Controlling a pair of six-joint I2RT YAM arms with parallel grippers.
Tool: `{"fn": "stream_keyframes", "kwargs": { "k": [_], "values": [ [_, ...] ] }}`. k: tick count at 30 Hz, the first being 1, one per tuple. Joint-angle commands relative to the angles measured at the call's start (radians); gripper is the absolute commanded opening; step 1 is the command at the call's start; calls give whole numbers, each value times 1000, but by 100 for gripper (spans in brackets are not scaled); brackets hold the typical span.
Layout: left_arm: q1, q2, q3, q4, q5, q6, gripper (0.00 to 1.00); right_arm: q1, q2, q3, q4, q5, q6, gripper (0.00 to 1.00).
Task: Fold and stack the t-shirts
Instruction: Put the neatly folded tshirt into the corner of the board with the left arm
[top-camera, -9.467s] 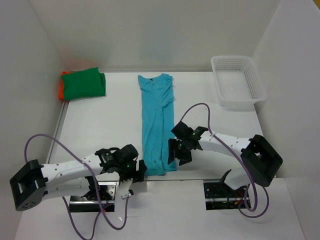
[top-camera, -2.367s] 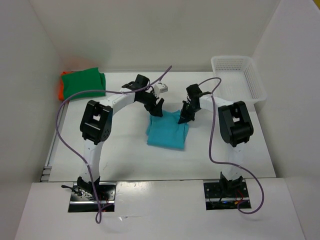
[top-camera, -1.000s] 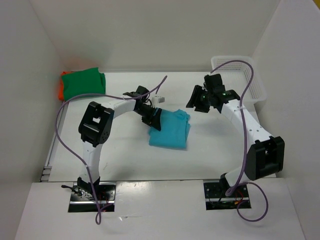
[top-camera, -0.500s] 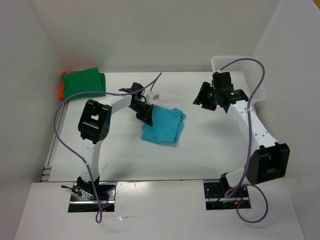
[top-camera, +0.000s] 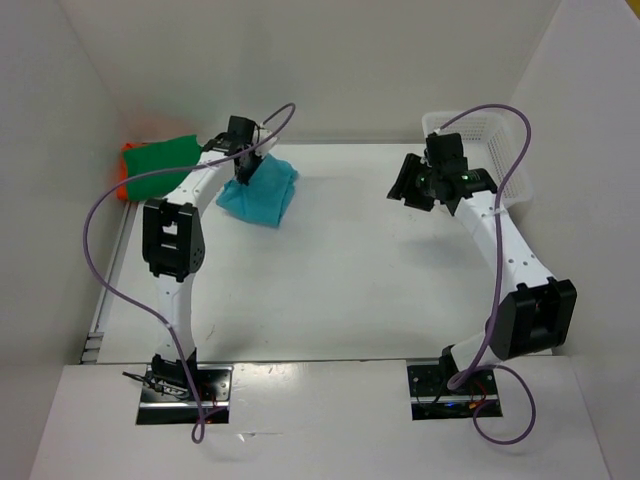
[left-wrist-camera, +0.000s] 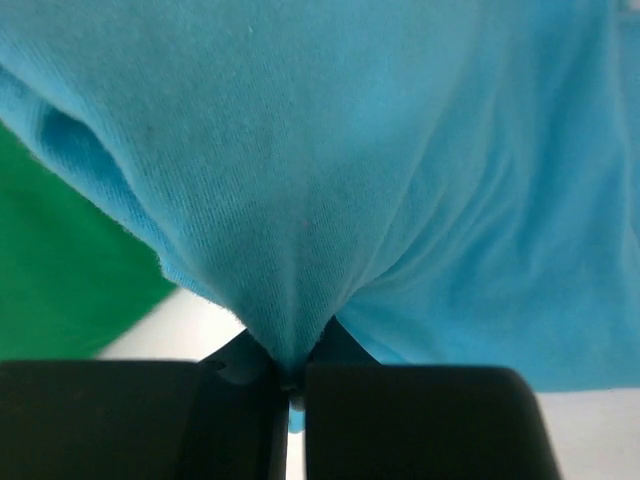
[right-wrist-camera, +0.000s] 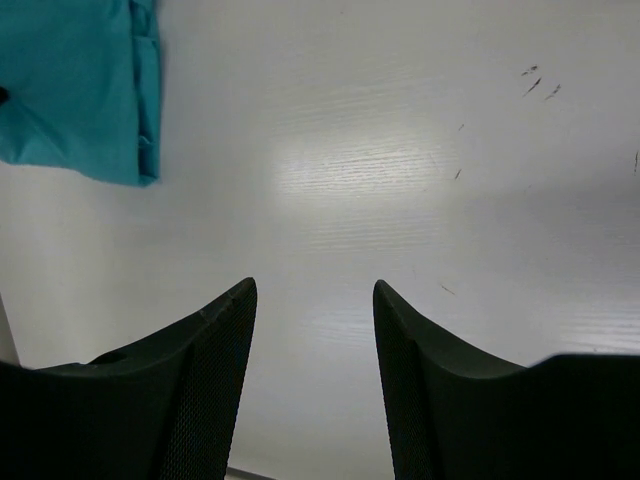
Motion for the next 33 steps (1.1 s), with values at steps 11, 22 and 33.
{"fn": "stream_keyframes", "kwargs": {
  "k": [11,22,33],
  "values": [
    [205,62,199,6,-163,154,0,-9,15,27,-18,33,-29,56],
    [364,22,236,-17,-132,204,0,-9,24,8,-18,22,-39,56],
    [505,147,383,-75,-77,214,0,-9,52,27,-29,32,-57,56]
  ]
}}
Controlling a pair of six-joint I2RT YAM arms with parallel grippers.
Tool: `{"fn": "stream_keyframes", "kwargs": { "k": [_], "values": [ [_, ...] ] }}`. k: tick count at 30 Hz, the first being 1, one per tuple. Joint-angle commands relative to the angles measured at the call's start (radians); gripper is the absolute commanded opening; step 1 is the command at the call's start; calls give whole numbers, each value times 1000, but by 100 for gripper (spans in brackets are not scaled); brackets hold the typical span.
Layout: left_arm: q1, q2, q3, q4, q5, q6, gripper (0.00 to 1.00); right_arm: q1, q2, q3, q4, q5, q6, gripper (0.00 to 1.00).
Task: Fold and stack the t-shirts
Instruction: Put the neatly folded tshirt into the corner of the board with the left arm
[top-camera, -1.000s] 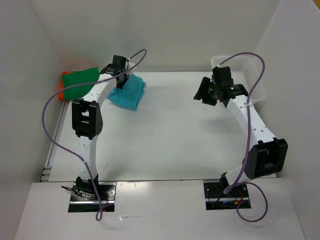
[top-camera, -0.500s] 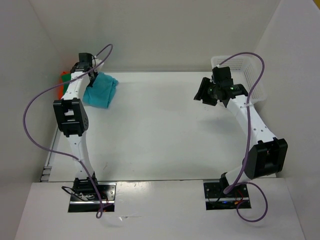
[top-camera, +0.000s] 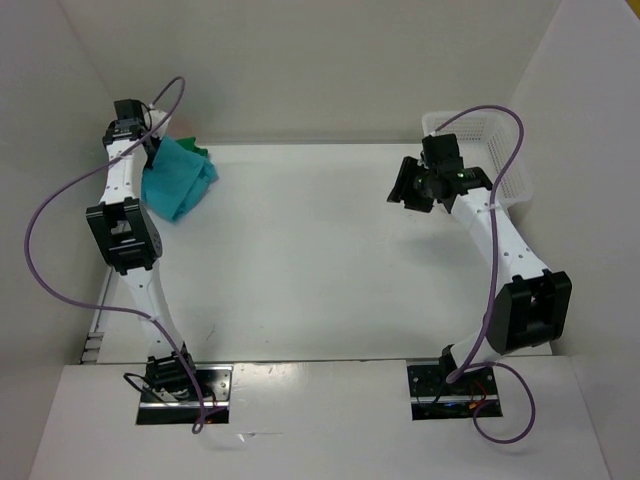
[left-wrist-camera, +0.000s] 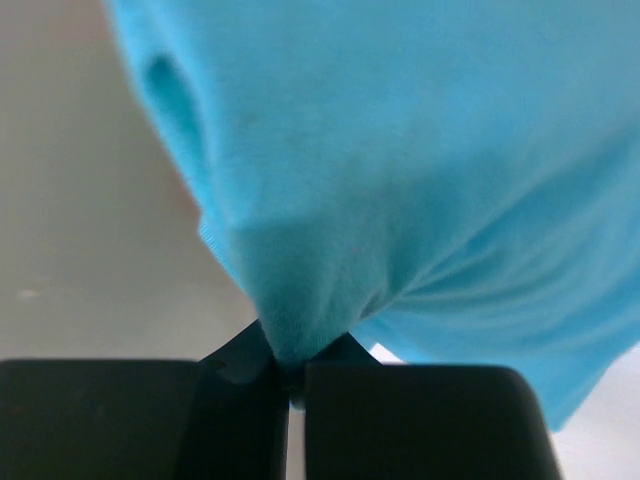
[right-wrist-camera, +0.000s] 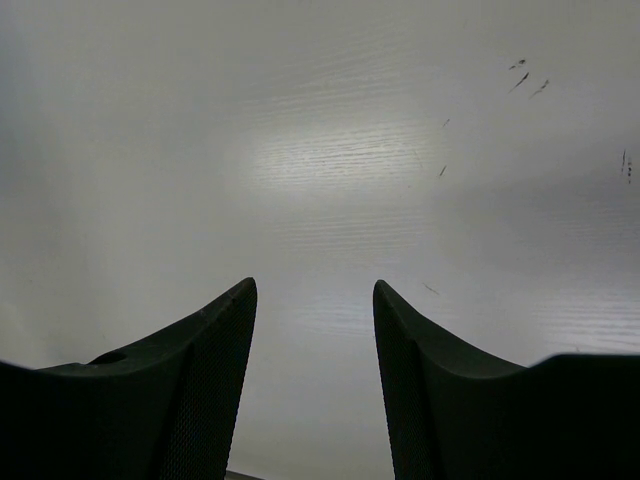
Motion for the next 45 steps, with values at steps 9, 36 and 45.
{"fn": "stream_keyframes", "kwargs": {
  "k": [9,36,45],
  "values": [
    [59,170,220,-91,5,15,92,-8,29,38,-36,20,-22,59],
    [-260,-296,-484,156,128,-108,100,-8,-34,-56,-25,40,-22,66],
    [-259,-145,-386,237,-80,-108,100,-8,-98,-140,6,30,-3,67]
  ]
}}
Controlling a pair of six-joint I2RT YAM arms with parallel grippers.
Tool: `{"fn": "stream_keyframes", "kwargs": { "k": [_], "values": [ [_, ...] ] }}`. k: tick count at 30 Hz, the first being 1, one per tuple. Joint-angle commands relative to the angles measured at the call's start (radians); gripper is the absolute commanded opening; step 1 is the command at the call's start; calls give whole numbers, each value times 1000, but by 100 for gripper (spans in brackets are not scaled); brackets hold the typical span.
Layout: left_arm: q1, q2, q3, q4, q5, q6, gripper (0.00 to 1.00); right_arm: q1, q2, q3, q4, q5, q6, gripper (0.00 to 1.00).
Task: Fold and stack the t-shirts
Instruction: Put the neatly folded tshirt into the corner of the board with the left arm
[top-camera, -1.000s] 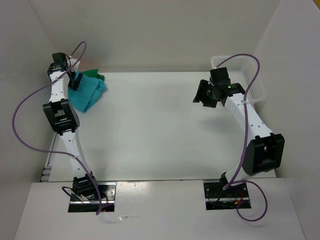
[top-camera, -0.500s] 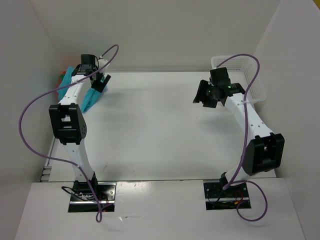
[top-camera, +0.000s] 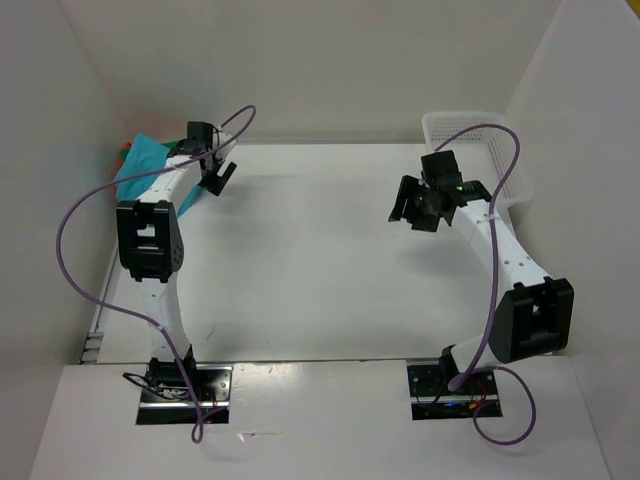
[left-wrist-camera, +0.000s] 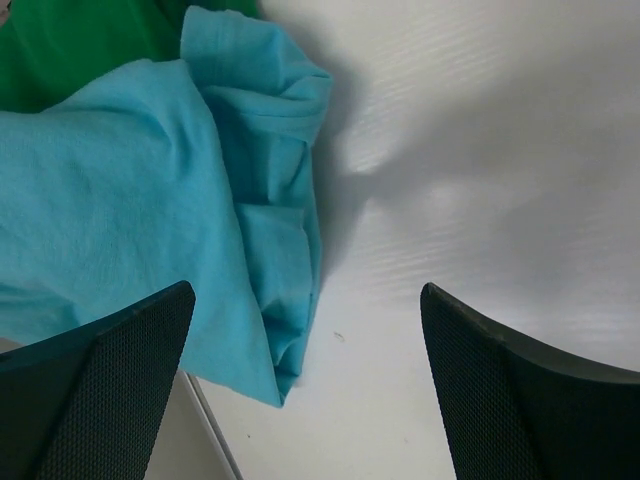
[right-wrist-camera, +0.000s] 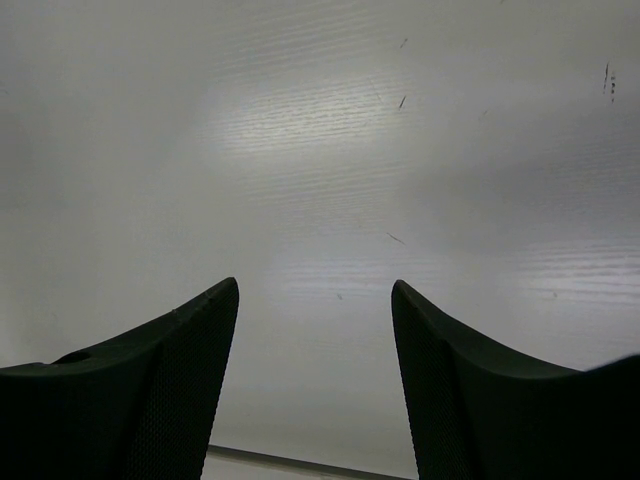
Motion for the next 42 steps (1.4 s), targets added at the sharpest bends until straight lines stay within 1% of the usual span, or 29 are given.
{"fn": "stream_keyframes", "kwargs": {
  "k": [1,2,7,10,18,19,21,22,25,26,27,30,32,33,35,40,42],
  "values": [
    [19,48,37,49,-54,-20,100,-7,-52,-6,49,3,6,68],
    [19,62,37,49,-54,-20,100,-7,-40,-6,49,3,6,68],
    [6,72,-32,195,-255,-44,100,-7,-20,3,49,-6,6,70],
    [15,50,-82,240,-246,-63,100,-7,3,32,49,-6,6,70],
    [28,125,-101,284,-249,-32,100,-7,43,63,49,-6,6,70],
    [41,142,-101,284,-249,-32,97,-7,43,63,49,-6,6,70],
    [54,157,-52,264,-240,-32,92,-7,52,63,49,-6,6,70],
    [66,171,-40,264,-240,-32,81,-7,52,72,49,-6,6,70],
    [75,171,-29,253,-229,-32,55,-7,52,72,39,-15,6,70],
    [75,171,-29,262,-219,-32,37,-7,52,72,39,-15,6,70],
    [75,171,-29,263,-218,-32,31,-7,52,81,39,-15,6,70],
    [75,157,-29,253,-191,-32,16,-7,61,81,39,-15,6,70],
    [75,133,-29,253,-180,-32,10,-7,61,90,30,-15,6,70],
    [75,122,-29,243,-180,-32,5,-7,61,90,30,-15,6,70],
    [75,112,-29,234,-171,-41,0,-7,70,100,30,-15,6,70],
    [84,58,8,158,-90,-64,0,-7,81,120,21,-15,-3,70],
    [118,44,46,134,-50,-98,0,-7,81,120,21,-26,-3,70]
  ]
}}
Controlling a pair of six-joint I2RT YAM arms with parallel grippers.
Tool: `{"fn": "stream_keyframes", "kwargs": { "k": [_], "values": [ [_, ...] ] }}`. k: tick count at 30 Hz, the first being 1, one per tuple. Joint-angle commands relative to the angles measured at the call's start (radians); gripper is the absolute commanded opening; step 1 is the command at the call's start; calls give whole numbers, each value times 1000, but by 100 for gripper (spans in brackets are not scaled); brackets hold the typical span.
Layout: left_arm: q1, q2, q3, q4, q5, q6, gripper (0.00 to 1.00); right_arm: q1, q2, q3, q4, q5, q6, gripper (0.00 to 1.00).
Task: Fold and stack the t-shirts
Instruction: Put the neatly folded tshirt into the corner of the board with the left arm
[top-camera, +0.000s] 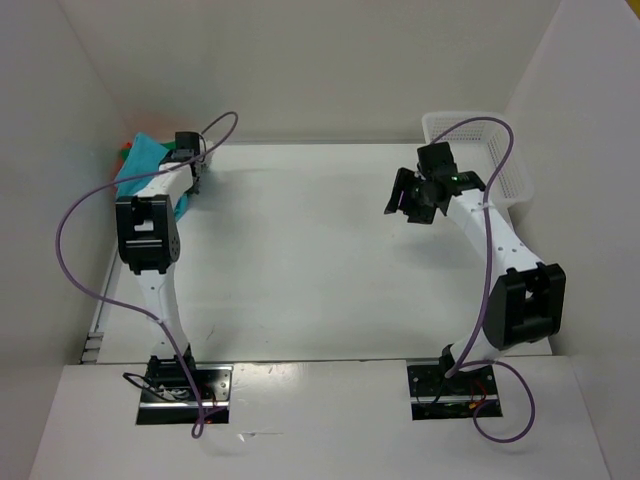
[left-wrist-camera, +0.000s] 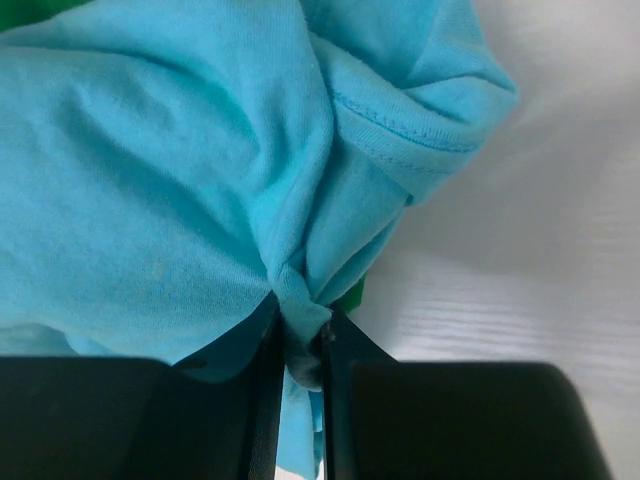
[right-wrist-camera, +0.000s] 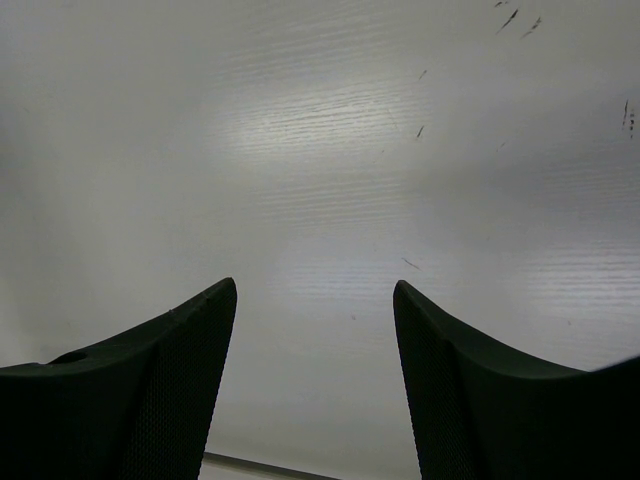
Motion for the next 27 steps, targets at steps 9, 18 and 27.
{"fn": "stream_keyframes", "kwargs": {
  "k": [9,18,27],
  "values": [
    [116,19,362,-201,225,-141,0,-7,27,46,13,-22,-5,70],
    [113,284,741,-378,294,-150,11,-7,37,64,-15,-11,-14,71],
    [103,393,894,-481,432,-171,62,-7,37,64,-44,9,-14,71]
  ]
}}
